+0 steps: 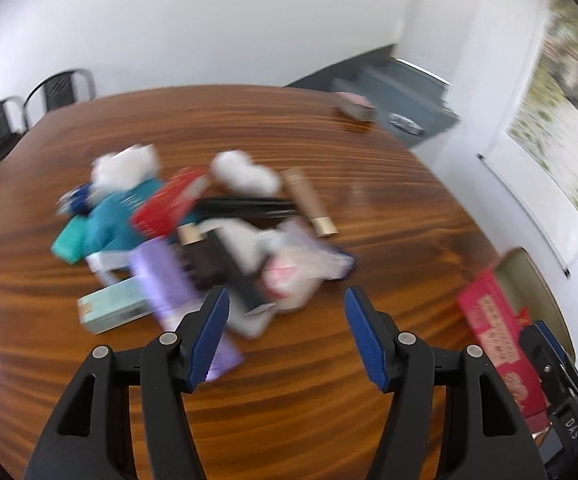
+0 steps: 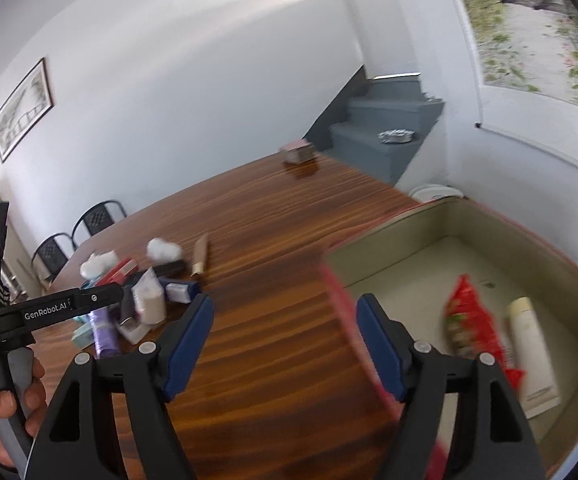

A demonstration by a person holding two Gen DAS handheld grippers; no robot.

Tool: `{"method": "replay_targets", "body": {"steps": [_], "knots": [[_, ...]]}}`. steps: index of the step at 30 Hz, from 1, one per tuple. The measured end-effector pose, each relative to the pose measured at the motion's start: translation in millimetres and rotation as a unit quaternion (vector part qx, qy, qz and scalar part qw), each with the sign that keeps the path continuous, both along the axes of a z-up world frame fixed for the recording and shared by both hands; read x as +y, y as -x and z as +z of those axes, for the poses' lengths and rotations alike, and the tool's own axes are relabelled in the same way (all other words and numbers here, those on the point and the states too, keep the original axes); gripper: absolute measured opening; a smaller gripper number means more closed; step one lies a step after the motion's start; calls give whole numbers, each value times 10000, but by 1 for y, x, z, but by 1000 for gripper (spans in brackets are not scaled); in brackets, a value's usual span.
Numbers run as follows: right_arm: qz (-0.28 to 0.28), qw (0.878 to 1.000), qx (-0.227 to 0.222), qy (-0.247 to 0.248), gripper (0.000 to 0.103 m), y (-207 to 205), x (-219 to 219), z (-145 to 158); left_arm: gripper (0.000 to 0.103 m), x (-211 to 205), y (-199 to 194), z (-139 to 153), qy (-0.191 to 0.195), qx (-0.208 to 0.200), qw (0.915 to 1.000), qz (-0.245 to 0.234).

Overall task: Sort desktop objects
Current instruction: 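Grasp the purple bag roll with the left gripper while the right grasps the cotton-pad bag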

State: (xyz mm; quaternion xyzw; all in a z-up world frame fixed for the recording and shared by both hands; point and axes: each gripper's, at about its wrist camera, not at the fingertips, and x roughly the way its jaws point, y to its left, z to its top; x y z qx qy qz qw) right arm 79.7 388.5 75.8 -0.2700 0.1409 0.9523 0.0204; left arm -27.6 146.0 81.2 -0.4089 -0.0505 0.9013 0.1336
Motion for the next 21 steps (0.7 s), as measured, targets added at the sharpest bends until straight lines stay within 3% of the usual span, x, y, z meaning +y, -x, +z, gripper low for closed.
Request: {"method": "replay_targets", "body": {"steps": [8,15,21], "knots": [[227,9995,-217,13,78,17,-25,-9,64,-50,16,-25,-376,-588,9953,671],[304,9990,-330,37,78,23,-32,-16,64,-59,29,-43,-907,-1014,9875,790],[353,9986,-378,94,78,28,-34,-20,64,-65,41,-55,-1245,-1146,9799,1059]]}}
